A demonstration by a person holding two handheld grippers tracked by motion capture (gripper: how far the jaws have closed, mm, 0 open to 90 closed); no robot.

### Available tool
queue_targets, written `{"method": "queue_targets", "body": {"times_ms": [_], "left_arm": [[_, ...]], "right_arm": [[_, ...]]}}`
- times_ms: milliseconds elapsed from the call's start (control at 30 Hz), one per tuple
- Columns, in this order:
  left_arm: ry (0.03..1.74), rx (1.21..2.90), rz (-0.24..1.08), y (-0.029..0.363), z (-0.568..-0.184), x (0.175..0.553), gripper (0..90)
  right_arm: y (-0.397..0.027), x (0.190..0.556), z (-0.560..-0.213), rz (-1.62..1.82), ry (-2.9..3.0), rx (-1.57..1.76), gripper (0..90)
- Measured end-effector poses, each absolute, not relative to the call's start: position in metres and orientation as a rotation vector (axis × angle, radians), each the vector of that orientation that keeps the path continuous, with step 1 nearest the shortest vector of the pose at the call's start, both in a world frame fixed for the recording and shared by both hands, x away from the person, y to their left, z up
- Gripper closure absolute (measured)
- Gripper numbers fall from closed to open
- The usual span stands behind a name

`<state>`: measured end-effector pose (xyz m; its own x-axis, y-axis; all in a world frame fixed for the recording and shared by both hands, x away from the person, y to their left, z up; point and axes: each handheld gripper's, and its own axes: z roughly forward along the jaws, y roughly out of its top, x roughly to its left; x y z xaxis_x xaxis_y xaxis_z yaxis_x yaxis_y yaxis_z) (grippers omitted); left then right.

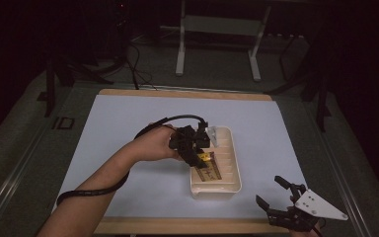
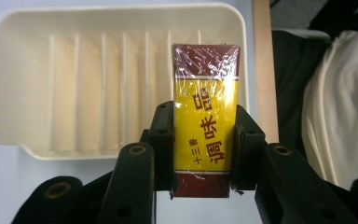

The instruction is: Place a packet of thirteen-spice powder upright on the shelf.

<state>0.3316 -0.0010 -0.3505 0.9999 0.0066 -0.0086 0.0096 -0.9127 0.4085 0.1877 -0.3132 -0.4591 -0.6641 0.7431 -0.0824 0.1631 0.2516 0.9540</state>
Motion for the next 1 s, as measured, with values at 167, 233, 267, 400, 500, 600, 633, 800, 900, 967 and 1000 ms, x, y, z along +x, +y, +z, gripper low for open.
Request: {"method": "queue_targets", "body": {"times_ms": [167, 233, 267, 400, 500, 600, 633, 800, 900, 967, 1000], "left_arm": [[0.005, 2.743, -0.007, -0.003, -0.358, 0.334, 67.9], [0.008, 2.751, -0.017, -0.004, -0.361, 0.335, 67.8], [0.005, 2.759, -0.027, -0.005, -0.363, 0.336, 67.9], [-0.013, 2.794, -0.015, -0.011, -0.372, 0.336, 67.8], [-0.010, 2.790, -0.016, -0.015, -0.378, 0.337, 67.6], [0.010, 2.786, -0.035, -0.018, -0.386, 0.340, 67.6], [0.017, 2.796, -0.037, -0.020, -0.389, 0.340, 67.6], [0.036, 2.843, -0.039, -0.029, -0.405, 0.340, 67.5], [0.048, 2.835, -0.046, -0.031, -0.407, 0.340, 67.4], [0.052, 2.827, -0.048, -0.032, -0.407, 0.340, 67.3], [0.060, 2.823, -0.049, -0.032, -0.408, 0.340, 67.3]], "right_arm": [[-0.313, 0.188, -0.459, 1.425, 1.998, 0.818, 14.6], [-0.313, 0.188, -0.459, 1.425, 1.998, 0.817, 14.6], [-0.313, 0.188, -0.459, 1.424, 1.998, 0.817, 14.6], [-0.313, 0.188, -0.459, 1.425, 1.997, 0.817, 14.6], [-0.313, 0.188, -0.459, 1.426, 1.997, 0.813, 14.6], [-0.313, 0.188, -0.459, 1.426, 1.999, 0.814, 14.6], [-0.314, 0.188, -0.459, 1.426, 1.998, 0.813, 14.6], [-0.314, 0.188, -0.459, 1.426, 1.997, 0.815, 14.6], [-0.314, 0.188, -0.459, 1.425, 1.999, 0.813, 14.6], [-0.314, 0.188, -0.459, 1.425, 1.999, 0.814, 14.6], [-0.313, 0.188, -0.459, 1.424, 1.999, 0.814, 14.6]]}}
